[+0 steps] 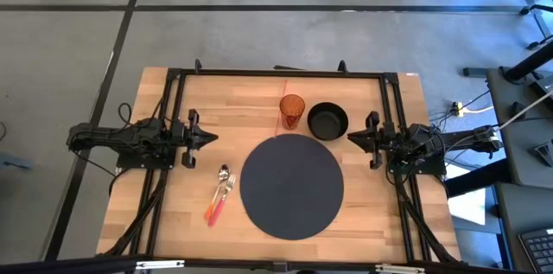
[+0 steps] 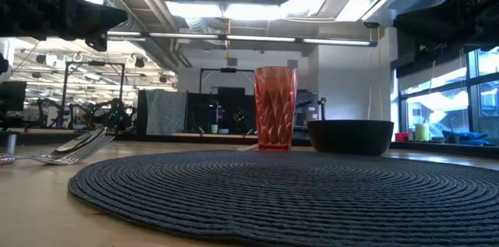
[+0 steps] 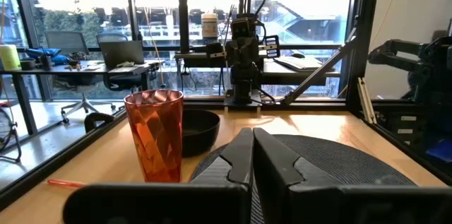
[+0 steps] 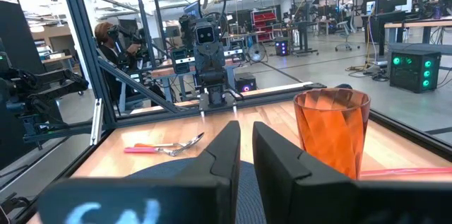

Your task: Pick & Place Utensil

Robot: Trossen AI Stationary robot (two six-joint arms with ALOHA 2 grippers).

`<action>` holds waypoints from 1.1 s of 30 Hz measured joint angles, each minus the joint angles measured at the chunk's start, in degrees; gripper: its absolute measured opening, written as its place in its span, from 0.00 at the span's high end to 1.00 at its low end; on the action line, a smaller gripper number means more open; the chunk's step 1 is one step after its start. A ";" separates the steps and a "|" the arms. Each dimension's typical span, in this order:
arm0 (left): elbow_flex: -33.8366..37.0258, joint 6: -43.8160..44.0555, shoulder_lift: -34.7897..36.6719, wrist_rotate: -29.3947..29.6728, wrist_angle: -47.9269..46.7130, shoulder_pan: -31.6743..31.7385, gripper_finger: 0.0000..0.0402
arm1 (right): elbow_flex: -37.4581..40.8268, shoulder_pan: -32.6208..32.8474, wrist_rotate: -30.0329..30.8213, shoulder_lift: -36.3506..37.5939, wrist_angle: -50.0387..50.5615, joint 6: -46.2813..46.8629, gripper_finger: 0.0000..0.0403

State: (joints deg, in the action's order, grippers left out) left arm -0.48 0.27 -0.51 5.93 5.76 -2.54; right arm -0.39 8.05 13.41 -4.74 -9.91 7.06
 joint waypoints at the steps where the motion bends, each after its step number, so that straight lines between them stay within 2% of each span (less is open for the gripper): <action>1: 0.01 -0.02 -0.01 0.00 0.00 0.00 0.99 | -0.01 -0.02 0.00 -0.01 0.00 -0.01 0.90; 30: 0.01 -0.02 0.00 0.00 0.05 0.02 0.99 | 0.00 -0.02 0.00 0.01 -0.02 0.15 0.90; 33: 0.01 -0.93 0.00 1.67 2.28 0.02 0.99 | -0.01 0.00 0.00 -0.01 -0.02 -0.03 0.90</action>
State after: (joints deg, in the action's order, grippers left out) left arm -0.47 -0.66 -0.51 7.61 8.04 -2.52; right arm -0.40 8.05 13.41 -4.75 -9.93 7.03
